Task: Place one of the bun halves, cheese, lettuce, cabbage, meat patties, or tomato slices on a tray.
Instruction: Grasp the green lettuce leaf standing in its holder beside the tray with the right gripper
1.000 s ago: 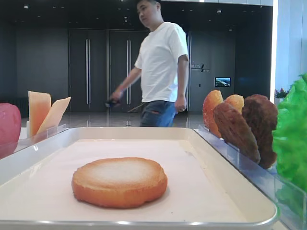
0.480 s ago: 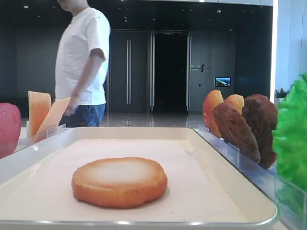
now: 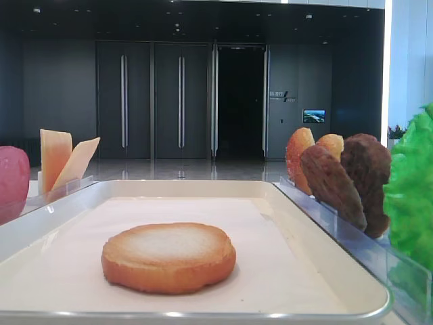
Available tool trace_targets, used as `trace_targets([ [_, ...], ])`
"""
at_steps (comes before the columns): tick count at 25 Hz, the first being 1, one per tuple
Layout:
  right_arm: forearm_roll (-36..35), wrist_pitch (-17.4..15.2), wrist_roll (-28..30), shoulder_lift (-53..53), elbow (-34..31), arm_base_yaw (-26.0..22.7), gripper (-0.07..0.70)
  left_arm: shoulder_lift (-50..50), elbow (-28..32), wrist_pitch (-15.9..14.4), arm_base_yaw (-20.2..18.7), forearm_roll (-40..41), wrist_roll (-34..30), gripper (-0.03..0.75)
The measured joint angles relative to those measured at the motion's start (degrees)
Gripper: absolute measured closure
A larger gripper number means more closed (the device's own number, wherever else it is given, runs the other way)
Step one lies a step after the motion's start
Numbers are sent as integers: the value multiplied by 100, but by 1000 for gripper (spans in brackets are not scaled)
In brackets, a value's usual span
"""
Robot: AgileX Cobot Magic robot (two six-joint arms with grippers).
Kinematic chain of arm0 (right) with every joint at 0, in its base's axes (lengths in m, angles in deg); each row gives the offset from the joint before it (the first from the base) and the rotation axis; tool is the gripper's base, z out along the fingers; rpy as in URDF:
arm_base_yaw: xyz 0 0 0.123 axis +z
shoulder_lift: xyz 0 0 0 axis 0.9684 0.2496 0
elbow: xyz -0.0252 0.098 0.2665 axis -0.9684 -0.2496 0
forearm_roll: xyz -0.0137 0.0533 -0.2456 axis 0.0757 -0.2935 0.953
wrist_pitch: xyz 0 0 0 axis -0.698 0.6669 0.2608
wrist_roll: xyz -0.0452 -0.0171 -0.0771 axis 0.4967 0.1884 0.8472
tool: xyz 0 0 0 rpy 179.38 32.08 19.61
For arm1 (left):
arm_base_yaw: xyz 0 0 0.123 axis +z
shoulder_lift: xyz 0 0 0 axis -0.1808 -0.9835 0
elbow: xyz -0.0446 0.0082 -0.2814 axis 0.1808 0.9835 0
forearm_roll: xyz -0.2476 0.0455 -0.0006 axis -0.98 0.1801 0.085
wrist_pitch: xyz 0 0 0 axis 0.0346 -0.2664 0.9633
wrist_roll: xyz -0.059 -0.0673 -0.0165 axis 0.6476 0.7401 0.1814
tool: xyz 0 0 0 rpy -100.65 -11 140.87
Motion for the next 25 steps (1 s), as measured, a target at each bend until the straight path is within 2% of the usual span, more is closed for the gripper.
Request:
trace_targets([
  [5,-6,-12,-9,341,6,349,158,0,0,0,0,0,0,24],
  [10,-169,-12,-154,505,6,373,158,0,0,0,0,0,0,24],
  [15,-317,-12,-591,563,6,719,158,0,0,0,0,0,0,24],
  [18,-309,-12,-1100,563,6,1301,158,0,0,0,0,0,0,24],
  [25,121,-8,-2630,763,6,3303,158,0,0,0,0,0,0,24],
])
